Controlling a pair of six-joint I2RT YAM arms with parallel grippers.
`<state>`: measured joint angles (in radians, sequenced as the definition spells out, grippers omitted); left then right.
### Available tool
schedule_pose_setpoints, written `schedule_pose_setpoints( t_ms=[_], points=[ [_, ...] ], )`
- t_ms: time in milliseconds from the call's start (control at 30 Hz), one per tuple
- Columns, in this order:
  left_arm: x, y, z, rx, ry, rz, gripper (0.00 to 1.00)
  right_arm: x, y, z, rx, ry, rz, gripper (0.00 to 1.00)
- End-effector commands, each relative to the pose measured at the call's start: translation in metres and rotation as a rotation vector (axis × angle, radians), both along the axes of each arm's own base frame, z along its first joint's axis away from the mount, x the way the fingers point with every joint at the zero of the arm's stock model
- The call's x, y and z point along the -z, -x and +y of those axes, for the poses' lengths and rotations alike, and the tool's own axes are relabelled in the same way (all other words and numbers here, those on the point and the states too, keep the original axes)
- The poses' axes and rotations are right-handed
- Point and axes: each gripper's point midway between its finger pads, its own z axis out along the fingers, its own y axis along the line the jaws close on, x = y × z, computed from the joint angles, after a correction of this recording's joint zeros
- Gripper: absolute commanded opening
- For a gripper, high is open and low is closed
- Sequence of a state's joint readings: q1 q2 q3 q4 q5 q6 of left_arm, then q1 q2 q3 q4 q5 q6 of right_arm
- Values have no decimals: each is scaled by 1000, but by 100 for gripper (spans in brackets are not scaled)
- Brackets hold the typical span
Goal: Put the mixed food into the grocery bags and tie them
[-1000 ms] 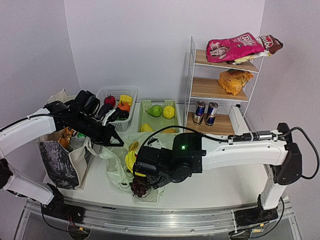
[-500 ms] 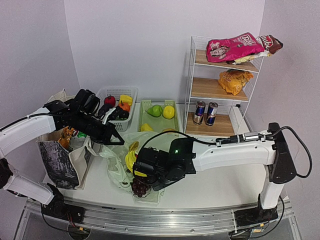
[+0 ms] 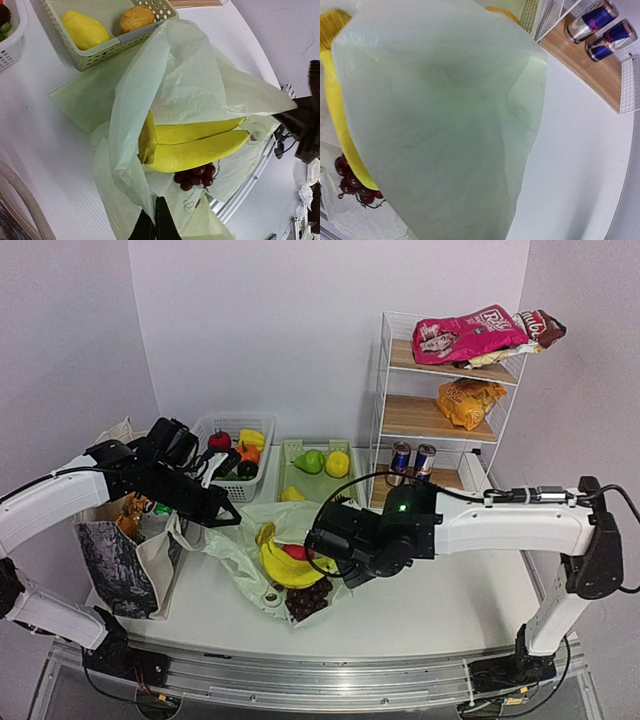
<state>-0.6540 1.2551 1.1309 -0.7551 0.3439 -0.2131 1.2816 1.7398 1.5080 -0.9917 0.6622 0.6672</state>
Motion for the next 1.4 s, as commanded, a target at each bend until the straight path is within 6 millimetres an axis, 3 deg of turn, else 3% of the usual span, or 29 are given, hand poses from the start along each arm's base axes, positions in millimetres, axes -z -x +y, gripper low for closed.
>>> schedule_pose_setpoints(
  t_ms=[0,100,300,467,567,667,733,800,867,933,1033,1100,1133,1200,1300,1367],
  points=[
    [-58,-27,10,-44,-1,-248,0,-62,-13,-20,-6,-4,-171,0],
    [-71,-30,12,-40,3,-308,0,-85,-12,-25,-2,-81,-195,0],
    [-90,-22,10,22,21,-350,0,-116,11,-4,-136,-324,-96,0],
    [-143,-11,13,71,78,-487,0,-138,45,14,-239,-496,68,0],
    [-166,8,10,142,145,-522,0,-133,61,27,-281,-532,172,0],
    [-158,14,8,171,142,-484,0,-130,77,46,-353,-567,268,0],
    [-149,4,11,142,90,-468,0,-144,82,55,-395,-632,278,0],
    [-155,-4,12,129,65,-490,0,-154,76,46,-345,-691,276,0],
    [-164,-1,6,160,94,-495,0,-141,62,23,-192,-721,310,0],
    [-148,3,-2,196,106,-426,0,-99,51,-8,-1,-691,365,0],
    [-94,0,-6,197,42,-276,0,-26,52,-43,224,-599,453,0],
    [-65,1,-9,207,14,-195,0,3,57,-54,285,-540,481,0],
    [-61,3,-12,216,22,-172,0,9,56,-58,300,-524,476,0],
    [-65,5,-20,246,65,-164,0,6,53,-63,296,-515,446,3],
    [-75,5,-27,272,93,-191,0,-21,44,-82,275,-437,353,32],
    [-77,8,-30,289,103,-189,0,-53,38,-82,197,-382,305,48]
  ],
)
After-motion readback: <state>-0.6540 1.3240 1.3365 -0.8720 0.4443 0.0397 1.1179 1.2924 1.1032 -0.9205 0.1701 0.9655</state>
